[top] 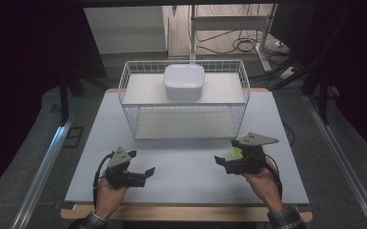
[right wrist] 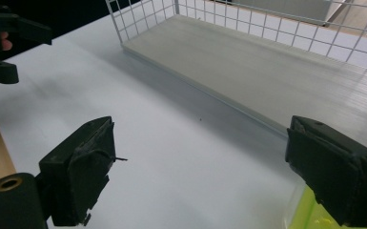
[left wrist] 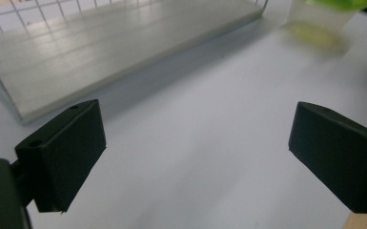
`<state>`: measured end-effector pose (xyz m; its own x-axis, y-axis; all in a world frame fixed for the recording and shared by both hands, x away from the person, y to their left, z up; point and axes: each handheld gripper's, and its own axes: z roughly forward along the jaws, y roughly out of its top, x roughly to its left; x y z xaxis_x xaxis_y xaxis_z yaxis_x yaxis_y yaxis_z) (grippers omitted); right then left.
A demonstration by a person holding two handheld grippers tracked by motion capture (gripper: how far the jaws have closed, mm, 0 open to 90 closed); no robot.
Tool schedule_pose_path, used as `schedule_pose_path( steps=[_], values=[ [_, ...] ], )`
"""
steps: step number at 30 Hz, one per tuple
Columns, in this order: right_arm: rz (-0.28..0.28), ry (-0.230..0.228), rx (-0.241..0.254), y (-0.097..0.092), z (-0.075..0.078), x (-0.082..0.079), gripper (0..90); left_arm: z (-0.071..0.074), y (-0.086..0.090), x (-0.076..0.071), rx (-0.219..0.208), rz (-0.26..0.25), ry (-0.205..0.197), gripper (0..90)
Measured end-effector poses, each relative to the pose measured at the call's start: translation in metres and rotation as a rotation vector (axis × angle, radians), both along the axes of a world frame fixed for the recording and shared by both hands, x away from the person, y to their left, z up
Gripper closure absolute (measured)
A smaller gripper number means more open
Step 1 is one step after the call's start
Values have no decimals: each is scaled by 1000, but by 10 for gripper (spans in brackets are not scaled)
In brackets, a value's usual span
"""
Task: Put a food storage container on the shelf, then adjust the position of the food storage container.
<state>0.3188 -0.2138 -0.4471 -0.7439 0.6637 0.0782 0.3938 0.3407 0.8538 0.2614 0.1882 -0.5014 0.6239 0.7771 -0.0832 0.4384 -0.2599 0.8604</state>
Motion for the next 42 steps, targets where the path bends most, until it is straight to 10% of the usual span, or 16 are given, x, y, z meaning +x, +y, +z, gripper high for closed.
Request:
schedule_pose_path(
  steps=[23,30,42],
  values=[
    [-14,56,-110,-7,-30,-3,28,-10,5,-14,62,31,-18,43],
    [-71,60,-98,-23,-18,-3,427,-12,6,-11,79,27,-26,50],
    [-215,-25,-109,-60,-7,9,839,-14,7,-8,86,12,-24,54]
  ],
)
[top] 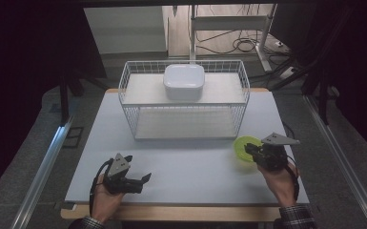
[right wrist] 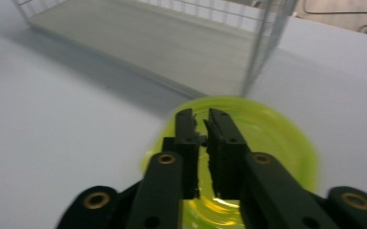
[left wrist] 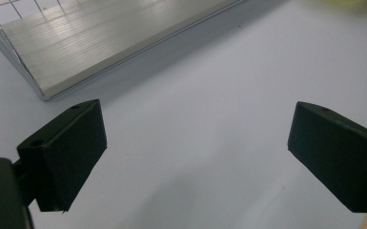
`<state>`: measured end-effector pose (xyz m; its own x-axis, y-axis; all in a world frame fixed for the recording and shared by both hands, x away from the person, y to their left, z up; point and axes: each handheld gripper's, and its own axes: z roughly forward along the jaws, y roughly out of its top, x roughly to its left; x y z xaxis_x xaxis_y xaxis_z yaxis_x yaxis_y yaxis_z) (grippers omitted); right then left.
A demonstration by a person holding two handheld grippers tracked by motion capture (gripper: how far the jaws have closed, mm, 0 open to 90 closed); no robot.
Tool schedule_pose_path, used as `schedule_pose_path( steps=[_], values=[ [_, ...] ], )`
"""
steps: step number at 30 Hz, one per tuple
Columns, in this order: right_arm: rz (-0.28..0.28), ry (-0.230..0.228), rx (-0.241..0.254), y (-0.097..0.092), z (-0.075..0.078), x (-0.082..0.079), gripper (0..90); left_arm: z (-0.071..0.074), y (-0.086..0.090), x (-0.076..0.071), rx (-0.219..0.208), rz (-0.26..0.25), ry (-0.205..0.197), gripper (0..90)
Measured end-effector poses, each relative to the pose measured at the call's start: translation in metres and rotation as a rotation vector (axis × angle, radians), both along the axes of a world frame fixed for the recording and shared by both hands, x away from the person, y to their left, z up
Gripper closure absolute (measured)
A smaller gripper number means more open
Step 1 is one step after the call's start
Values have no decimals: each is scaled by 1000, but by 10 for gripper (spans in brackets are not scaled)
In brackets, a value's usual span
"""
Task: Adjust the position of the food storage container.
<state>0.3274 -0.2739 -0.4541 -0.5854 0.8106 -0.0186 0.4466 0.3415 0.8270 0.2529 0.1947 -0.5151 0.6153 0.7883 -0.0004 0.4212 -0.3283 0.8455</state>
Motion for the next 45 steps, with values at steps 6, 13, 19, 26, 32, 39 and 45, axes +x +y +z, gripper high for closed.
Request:
schedule_pose_path(
  steps=[6,13,19,26,32,39,45],
  values=[
    [-102,-1,29,-28,4,10,892,-1,0,1,-3,-5,5,56],
    [-184,13,23,-50,-6,24,893,-2,-1,2,-8,-7,14,56],
    [-214,41,4,-58,-18,34,893,-2,-1,2,-1,-14,18,56],
    [-206,86,-12,-55,-25,39,892,-3,-2,2,7,-22,26,56],
    [-211,115,-5,-52,-28,38,893,-4,-4,2,14,-27,30,56],
    [-186,128,-15,-40,-29,36,892,-4,-4,3,17,-31,34,56],
    [-145,140,-10,-24,-31,33,892,-5,-6,3,23,-36,38,56]
  ],
)
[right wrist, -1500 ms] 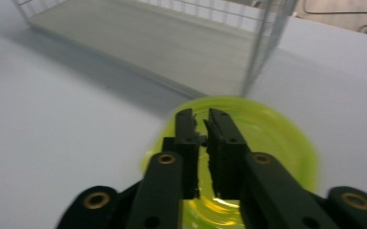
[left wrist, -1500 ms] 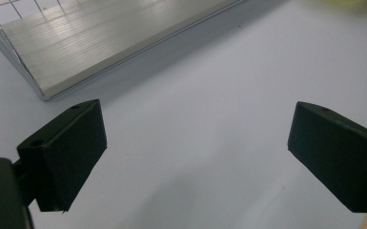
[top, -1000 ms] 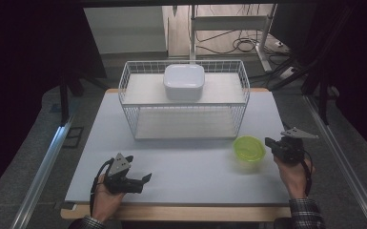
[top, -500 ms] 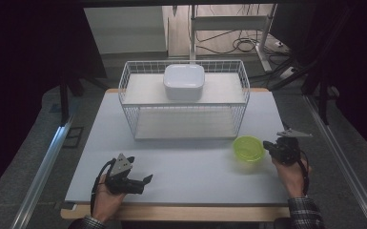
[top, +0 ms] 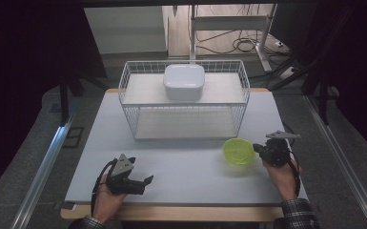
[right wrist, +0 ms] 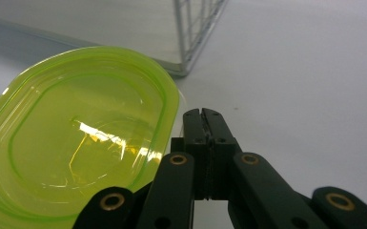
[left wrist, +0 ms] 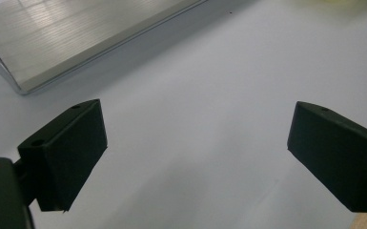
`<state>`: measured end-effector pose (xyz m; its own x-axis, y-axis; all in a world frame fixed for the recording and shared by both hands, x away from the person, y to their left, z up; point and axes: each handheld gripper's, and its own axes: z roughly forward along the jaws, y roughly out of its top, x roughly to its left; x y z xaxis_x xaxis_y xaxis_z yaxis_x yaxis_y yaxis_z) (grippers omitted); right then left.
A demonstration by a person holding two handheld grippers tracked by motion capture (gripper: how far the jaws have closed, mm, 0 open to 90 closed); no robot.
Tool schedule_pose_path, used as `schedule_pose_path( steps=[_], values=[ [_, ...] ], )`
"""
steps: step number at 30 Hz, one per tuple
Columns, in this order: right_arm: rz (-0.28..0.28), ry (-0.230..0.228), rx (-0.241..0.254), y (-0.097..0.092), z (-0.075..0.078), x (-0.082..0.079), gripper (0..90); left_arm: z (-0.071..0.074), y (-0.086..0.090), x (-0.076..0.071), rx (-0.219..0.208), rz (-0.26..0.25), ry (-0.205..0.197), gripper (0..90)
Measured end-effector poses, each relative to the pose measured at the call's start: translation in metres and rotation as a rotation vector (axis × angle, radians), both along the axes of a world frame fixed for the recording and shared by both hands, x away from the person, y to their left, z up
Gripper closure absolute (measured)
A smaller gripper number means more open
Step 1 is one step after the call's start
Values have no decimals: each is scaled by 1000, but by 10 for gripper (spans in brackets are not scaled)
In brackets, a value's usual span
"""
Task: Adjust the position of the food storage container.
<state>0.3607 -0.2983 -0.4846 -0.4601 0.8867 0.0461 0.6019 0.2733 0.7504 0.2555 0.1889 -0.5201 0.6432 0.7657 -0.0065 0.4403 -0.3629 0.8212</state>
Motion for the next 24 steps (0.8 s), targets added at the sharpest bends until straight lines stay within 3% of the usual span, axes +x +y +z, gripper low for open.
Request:
schedule_pose_path(
  steps=[7,22,24],
  values=[
    [43,29,23,20,-1,-6,892,0,-1,0,4,-5,2,56],
    [145,45,25,59,-3,-18,891,-1,-3,0,8,-15,2,56],
    [155,38,4,60,-2,-20,888,0,-3,-1,6,-15,2,56]
  ],
)
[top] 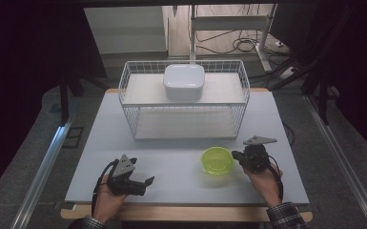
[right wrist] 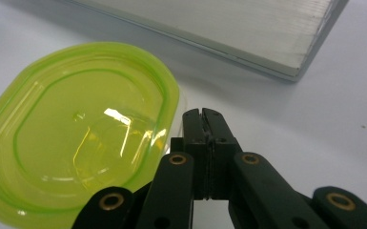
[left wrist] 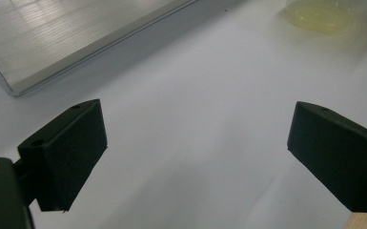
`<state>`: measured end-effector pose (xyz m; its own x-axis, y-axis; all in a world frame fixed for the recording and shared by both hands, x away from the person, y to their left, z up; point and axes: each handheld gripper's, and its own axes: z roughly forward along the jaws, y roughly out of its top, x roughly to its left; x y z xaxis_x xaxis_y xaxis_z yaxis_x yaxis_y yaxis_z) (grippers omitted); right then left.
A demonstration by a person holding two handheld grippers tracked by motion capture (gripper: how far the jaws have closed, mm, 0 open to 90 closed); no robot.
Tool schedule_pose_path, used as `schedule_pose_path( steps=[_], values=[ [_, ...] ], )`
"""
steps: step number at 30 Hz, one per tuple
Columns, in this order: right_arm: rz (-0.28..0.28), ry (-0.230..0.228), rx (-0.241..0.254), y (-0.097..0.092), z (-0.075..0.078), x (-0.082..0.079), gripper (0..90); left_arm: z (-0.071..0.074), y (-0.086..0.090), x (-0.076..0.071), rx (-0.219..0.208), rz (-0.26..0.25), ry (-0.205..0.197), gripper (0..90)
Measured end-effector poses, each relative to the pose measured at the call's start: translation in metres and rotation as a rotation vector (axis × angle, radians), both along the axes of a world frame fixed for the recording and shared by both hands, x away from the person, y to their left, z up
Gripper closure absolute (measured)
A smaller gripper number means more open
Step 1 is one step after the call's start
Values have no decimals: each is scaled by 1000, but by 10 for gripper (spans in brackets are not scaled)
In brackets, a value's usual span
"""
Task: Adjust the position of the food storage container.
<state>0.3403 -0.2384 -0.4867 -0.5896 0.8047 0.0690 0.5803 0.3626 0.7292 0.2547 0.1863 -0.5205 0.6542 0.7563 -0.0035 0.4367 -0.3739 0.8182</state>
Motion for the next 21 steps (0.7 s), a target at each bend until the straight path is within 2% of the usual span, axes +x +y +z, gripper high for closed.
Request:
schedule_pose_path(
  steps=[6,10,15,21],
  values=[
    [-21,28,-27,-12,-4,-6,888,0,1,0,-3,3,-2,56],
    [-10,41,-31,-15,-7,-13,888,0,1,-1,-1,3,-2,56],
    [45,74,-41,-3,-16,-16,888,0,0,-1,5,0,-1,56],
    [91,64,-34,8,-19,-17,888,-1,-1,0,4,-3,6,56]
  ],
)
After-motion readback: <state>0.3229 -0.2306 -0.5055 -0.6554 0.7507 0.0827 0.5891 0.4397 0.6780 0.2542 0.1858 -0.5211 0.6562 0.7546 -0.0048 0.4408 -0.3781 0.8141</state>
